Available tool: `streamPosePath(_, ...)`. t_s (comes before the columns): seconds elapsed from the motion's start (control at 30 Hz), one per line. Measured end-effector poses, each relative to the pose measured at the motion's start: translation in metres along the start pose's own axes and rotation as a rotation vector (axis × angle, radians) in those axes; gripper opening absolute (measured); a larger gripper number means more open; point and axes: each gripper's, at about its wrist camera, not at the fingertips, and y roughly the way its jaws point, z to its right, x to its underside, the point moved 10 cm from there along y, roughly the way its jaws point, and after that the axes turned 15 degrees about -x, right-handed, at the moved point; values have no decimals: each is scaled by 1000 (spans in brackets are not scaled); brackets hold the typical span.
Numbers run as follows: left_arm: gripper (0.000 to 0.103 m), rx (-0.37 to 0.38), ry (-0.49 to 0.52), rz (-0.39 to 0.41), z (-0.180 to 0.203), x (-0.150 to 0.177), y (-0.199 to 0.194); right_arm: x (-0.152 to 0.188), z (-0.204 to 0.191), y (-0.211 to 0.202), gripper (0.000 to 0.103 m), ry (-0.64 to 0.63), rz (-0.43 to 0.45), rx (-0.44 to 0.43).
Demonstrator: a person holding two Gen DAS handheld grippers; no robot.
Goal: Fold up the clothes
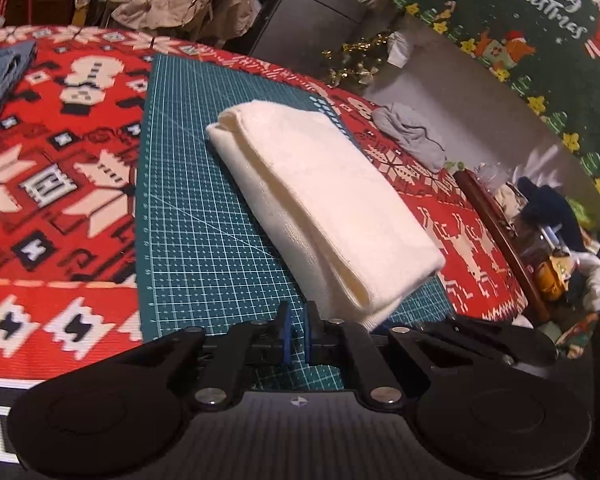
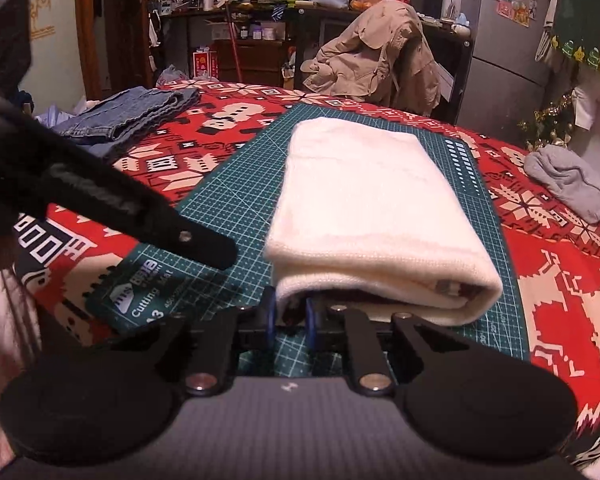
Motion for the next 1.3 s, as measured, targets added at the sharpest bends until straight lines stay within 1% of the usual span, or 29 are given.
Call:
streamPosePath(0.13, 1, 61, -26, -21, 9, 0, 7, -1, 3, 1, 15, 30, 1, -19)
streamPosePath(0.23, 0, 64, -12, -27, 14, 0, 13, -2, 4, 1, 15, 39, -2, -28)
streamPosePath(0.37, 0, 90, -63, -45, 11, -4, 21, 0, 5, 0, 15, 53, -3, -45)
streamPosePath(0.5, 0, 67, -125, -22, -3, -18, 26, 0, 5, 1, 14, 57, -6, -57)
streamPosePath(0.6, 0, 56, -186, 7, -17, -34, 31, 0, 5, 3, 14, 55, -11, -62)
streamPosePath(0.7, 0, 48, -208, 20, -24, -47, 39, 1, 5, 3, 14, 57, -15, -70)
streamPosePath(0.97, 0, 53, -225, 14, -29, -63, 51, 2, 5, 2, 14, 67, -20, -77)
streamPosePath(1.03, 0, 53, -208, 9, -27, -59, 48, 3, 5, 2, 14, 67, -20, -78)
streamPosePath(1.2, 0, 61, -153, -24, -16, -36, 36, 3, 4, 0, 14, 71, -25, -83)
streamPosePath(1.3, 0, 52, -131, -2, -16, -41, 36, 3, 5, -1, 14, 78, -26, -92)
